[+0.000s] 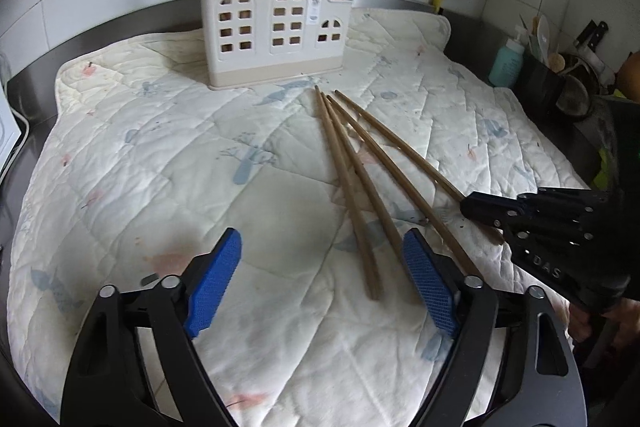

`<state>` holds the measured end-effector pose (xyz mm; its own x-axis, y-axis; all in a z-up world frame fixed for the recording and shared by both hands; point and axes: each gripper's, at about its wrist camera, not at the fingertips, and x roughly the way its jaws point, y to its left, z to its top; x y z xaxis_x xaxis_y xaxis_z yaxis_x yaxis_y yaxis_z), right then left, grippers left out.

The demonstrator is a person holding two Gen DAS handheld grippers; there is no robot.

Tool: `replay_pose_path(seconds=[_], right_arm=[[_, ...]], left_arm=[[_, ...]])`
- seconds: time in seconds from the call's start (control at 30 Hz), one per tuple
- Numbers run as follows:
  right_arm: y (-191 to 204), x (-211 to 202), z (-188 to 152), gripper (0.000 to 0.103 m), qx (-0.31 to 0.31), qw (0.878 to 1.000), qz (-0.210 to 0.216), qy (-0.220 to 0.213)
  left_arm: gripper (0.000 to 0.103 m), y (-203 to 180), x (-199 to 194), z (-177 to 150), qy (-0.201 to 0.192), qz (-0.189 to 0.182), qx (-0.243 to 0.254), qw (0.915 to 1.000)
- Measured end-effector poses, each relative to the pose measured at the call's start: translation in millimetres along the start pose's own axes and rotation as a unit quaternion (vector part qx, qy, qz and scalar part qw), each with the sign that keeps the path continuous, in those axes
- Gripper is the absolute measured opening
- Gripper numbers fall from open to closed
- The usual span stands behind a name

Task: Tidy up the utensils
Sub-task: 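Close the right gripper on one chopstick while the left gripper grasps another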

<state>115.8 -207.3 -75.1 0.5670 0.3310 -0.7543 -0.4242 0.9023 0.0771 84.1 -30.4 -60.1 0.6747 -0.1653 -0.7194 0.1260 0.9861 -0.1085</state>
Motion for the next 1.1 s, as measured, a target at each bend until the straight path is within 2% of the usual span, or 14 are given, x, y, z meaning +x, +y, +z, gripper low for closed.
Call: replay_pose_path(seconds=[0.13, 0.4, 0.7, 0.77, 0.83, 1.1], right_arm=[[-4.0, -0.8, -3.2, 0.006, 0.005, 1.000, 0.007, 0.000], [-9.0, -1.0, -4.9, 0.007, 0.013, 1.000, 0.023, -0.004], [-10.3, -1.6, -6.0, 0.007, 0.019, 0.999, 0.032, -0.007], [-10.8, -1.6, -6.0, 0.007, 0.019, 0.999, 0.033, -0.007], [-10.8, -1.3, -6.0, 0.007, 0.020, 0.999, 0.033, -0.008], [-11.2, -1.5, -5.8, 0.007, 0.020, 0.999, 0.032, -0.008]], left_arm=[[0.071, -6.0, 13.1, 3.6, 0.014, 0.007, -0.001, 0.9999], [0.046, -9.2, 29.8, 8.3, 0.031, 0.015, -0.003, 0.9994], [0.024, -16.2, 36.7, 11.5, 0.034, -0.002, -0.006, 0.9994], [0.023, -17.6, 37.5, 10.5, 0.033, -0.004, -0.009, 0.9994], [0.018, -20.5, 38.7, 9.1, 0.034, -0.004, -0.008, 0.9994], [0.016, -19.9, 43.8, 10.1, 0.039, -0.005, -0.010, 0.9992]])
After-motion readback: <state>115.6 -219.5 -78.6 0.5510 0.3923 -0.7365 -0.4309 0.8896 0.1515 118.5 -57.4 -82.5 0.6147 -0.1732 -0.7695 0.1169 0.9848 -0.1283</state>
